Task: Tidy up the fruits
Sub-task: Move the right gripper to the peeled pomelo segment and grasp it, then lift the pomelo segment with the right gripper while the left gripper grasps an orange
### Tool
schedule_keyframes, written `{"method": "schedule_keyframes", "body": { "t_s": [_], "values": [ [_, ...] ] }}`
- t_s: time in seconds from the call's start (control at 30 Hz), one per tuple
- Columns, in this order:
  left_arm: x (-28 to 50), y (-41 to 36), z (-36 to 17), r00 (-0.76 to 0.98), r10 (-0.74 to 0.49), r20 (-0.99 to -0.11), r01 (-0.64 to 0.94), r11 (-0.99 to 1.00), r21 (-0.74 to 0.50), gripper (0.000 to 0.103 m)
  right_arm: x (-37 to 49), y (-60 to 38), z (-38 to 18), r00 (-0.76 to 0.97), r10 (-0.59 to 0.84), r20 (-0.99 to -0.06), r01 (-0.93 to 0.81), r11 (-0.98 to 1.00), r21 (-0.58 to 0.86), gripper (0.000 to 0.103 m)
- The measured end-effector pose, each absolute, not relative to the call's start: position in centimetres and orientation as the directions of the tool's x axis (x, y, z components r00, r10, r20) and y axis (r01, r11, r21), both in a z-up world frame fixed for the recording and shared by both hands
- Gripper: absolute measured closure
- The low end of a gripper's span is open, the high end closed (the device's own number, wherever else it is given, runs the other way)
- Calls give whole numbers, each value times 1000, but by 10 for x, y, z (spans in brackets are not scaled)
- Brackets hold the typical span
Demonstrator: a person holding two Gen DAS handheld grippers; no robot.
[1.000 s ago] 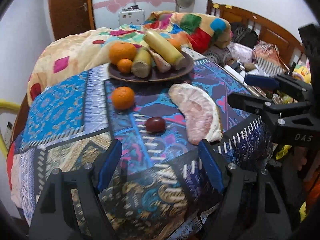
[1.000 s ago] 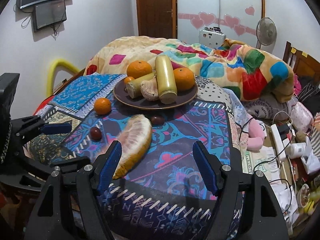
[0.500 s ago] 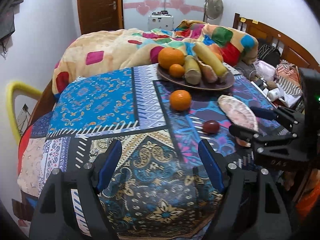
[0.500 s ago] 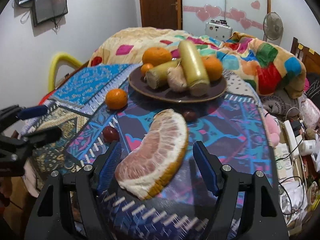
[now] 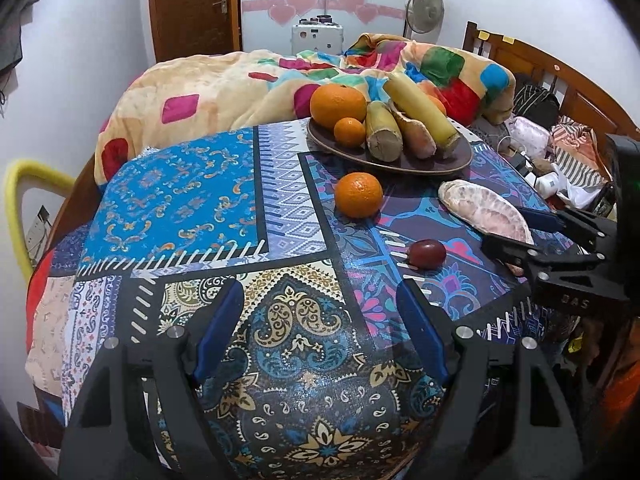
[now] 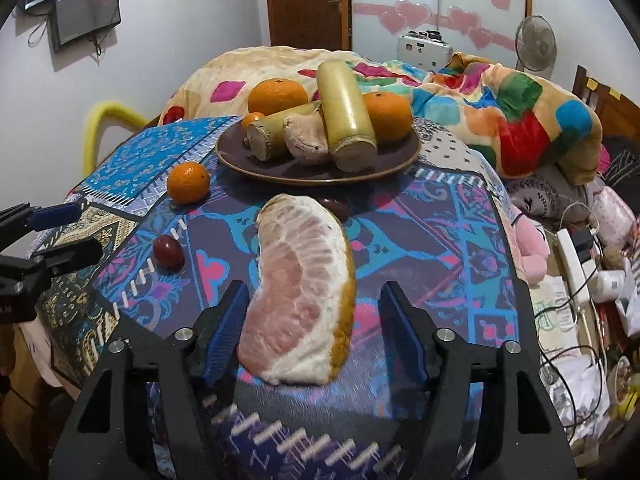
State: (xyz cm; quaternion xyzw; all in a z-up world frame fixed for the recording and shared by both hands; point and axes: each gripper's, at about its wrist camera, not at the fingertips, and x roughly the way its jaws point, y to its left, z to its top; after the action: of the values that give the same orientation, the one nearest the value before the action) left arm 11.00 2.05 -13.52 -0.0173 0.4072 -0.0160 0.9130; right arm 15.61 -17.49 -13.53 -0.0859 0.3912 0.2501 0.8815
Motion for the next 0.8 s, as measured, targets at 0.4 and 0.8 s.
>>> {"method": "schedule_keyframes", "body": {
  "t_s": [0.4,0.8],
  "values": [
    [121,26,-129,670,-52,-740,13,998,-59,25,163,-168,-136,590,387,-709,-502,863,53,57],
    [160,9,-126,653,-59,-755,61,998,-26,33,160,-195,-115,628,398,-668,-481,874,69,57]
  ]
}}
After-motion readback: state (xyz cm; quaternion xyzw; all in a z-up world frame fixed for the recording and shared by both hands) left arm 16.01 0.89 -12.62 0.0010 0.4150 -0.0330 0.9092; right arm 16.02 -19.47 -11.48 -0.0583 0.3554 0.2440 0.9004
